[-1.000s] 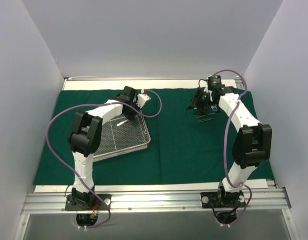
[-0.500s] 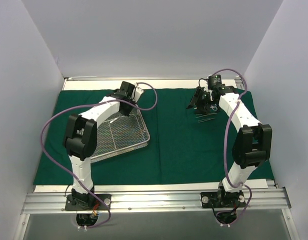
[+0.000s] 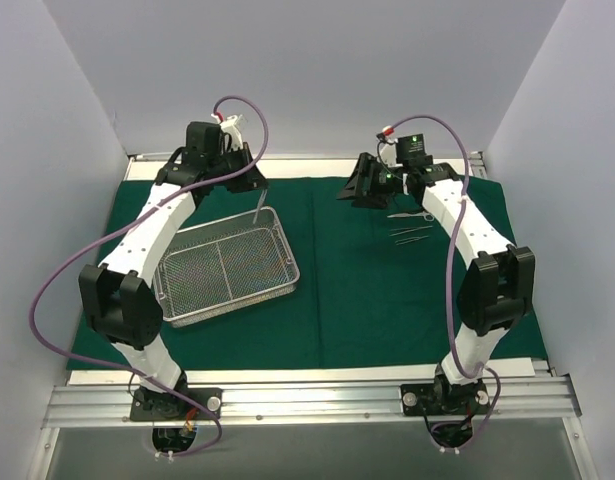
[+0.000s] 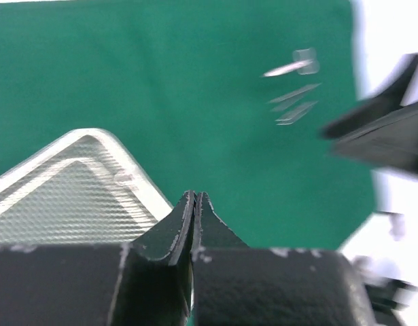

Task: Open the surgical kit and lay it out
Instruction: Place the medical item in the surgical kit.

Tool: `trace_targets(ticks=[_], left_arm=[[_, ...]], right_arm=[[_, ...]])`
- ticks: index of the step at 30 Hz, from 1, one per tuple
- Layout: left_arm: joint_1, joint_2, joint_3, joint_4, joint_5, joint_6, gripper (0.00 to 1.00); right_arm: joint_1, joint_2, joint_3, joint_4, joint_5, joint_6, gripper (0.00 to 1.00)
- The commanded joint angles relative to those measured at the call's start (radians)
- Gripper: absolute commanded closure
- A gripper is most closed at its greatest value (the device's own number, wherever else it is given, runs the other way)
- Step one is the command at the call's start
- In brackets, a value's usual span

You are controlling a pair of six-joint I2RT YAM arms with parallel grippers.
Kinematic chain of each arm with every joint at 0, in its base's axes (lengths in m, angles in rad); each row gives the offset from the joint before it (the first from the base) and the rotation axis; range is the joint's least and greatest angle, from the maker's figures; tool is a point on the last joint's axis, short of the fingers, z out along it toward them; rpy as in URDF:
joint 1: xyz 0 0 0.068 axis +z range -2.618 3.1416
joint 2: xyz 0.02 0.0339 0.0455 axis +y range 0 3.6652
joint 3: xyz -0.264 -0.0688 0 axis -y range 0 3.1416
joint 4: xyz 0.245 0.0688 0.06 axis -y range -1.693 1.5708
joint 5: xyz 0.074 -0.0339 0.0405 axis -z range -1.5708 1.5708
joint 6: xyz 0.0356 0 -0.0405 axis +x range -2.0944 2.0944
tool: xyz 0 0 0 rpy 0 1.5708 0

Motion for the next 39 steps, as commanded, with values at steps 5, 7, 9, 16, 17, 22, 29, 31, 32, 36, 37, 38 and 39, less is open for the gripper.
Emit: trace_targets(ticks=[5,7,9,16,17,22,29,31,32,36,37,38,39], left_arm=[[0.024,-0.024,-0.023,0.178,0.229,-0.313,0.98],[0.030,-0.030,-0.048,0.193,0.239,-0.354,0.98],[0.044,-0.049,-0.093,0.308,0.296,-0.408,0.98],[0.078,-0.040,-0.383,1.107,0.459,-0.927,0.98],[0.078,-0.037,-0.400,1.134,0.465,-0.948,0.98],[0.076,-0.057,-0.405,1.122,0.457,-0.942,0.98],[0.067,-0.067,-0.451,1.194,0.442,-1.005,0.98],[0.065,-0.073,-0.457,1.197,0.440,-1.009,0.98],[0.065,-0.075,-0.459,1.200,0.439,-1.009,0.98],[0.064,-0.075,-0.468,1.221,0.437,-1.023,0.98],[0.064,-0.077,-0.471,1.224,0.437,-1.025,0.98],[0.065,-0.078,-0.473,1.223,0.442,-1.020,0.98],[0.067,-0.081,-0.474,1.220,0.456,-1.012,0.98]], right_arm=[[0.164,0.000,0.151,-0.022,-0.059,-0.173,0.47],[0.220,-0.011,0.174,-0.030,-0.001,-0.202,0.47],[0.228,-0.026,0.141,0.026,0.026,-0.162,0.48],[0.222,-0.007,0.155,0.159,-0.137,-0.003,0.49],[0.222,-0.002,0.166,0.160,-0.138,-0.006,0.48],[0.228,0.038,0.214,0.142,-0.148,-0.022,0.45],[0.281,0.082,0.219,0.149,-0.154,-0.035,0.42],[0.290,0.092,0.214,0.162,-0.165,-0.029,0.43],[0.294,0.093,0.212,0.166,-0.169,-0.029,0.44],[0.307,0.099,0.202,0.186,-0.189,-0.029,0.52],[0.305,0.101,0.202,0.180,-0.197,-0.029,0.73],[0.302,0.102,0.202,0.171,-0.203,-0.038,0.89],[0.299,0.098,0.200,0.162,-0.201,-0.041,1.00]])
